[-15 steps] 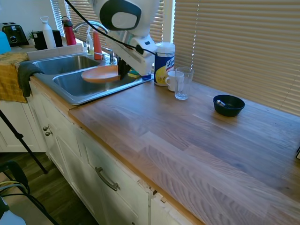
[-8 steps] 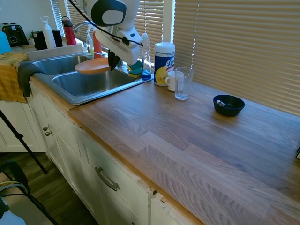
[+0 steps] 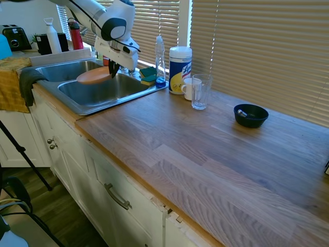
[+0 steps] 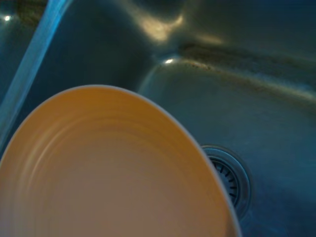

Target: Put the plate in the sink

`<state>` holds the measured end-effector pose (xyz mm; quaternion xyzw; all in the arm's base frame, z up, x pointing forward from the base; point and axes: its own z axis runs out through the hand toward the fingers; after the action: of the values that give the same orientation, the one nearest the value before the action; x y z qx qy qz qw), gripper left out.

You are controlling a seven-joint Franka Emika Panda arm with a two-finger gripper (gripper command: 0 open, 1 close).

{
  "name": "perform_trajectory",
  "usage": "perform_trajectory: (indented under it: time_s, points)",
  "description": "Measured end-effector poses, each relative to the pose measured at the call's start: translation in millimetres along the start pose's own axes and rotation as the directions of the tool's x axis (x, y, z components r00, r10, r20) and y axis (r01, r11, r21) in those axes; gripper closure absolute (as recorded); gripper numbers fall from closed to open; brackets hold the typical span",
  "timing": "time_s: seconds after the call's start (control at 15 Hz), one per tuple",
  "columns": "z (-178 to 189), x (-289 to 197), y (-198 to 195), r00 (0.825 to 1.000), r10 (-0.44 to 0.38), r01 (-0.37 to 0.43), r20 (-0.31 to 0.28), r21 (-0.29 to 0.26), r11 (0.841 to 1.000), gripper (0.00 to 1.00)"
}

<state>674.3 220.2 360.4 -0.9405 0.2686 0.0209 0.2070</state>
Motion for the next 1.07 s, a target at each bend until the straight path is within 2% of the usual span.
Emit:
perform_trajectory:
  time_s: [0.27, 0.53, 0.6, 0.73, 1.07]
  points:
    - [83, 5, -18, 0.999, -0.018, 0.022, 0.038, -0.103, 0.994, 1.0]
    - [136, 10, -20, 0.997, 0.001, 0.014, 0.076, -0.195, 0.981, 1.0]
    - [148, 14, -18, 0.996, 0.014, 0.004, 0.087, -0.209, 0.978, 0.0]
    - [160, 21, -18, 0.994, 0.027, -0.004, 0.102, -0.223, 0.975, 0.0]
    - [156, 27, -27, 0.994, 0.03, -0.005, 0.109, -0.225, 0.974, 0.0]
